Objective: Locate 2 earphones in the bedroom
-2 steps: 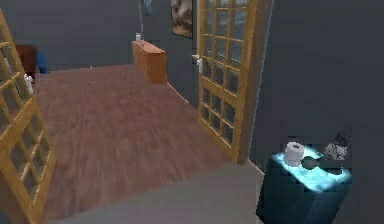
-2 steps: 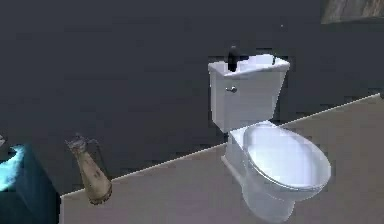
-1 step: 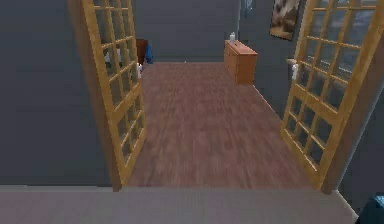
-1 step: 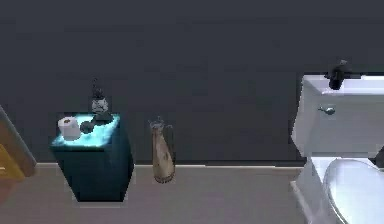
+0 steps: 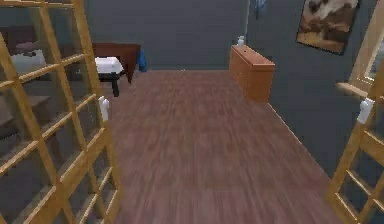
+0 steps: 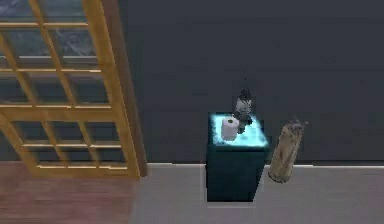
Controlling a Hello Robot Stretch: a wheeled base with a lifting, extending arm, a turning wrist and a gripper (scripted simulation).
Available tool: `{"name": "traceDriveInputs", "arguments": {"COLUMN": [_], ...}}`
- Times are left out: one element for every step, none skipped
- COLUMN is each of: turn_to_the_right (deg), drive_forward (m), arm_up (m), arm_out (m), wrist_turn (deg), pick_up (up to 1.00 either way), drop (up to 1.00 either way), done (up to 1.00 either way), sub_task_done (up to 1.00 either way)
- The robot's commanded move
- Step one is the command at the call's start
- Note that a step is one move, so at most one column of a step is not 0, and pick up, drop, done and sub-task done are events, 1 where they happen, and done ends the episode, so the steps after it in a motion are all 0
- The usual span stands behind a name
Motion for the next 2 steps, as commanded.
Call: {"name": "traceDriveInputs", "arguments": {"turn_to_the_right": [0.0,0.0], "drive_forward": [1.00,0.50], "arm_up": [0.00,0.00], "arm_out": [0.00,0.00], "wrist_turn": [0.0,0.0], "pick_up": [0.00,0.00], "drop": [0.00,0.00], "done": [0.00,0.00], "sub_task_done": [0.00,0.00]}}
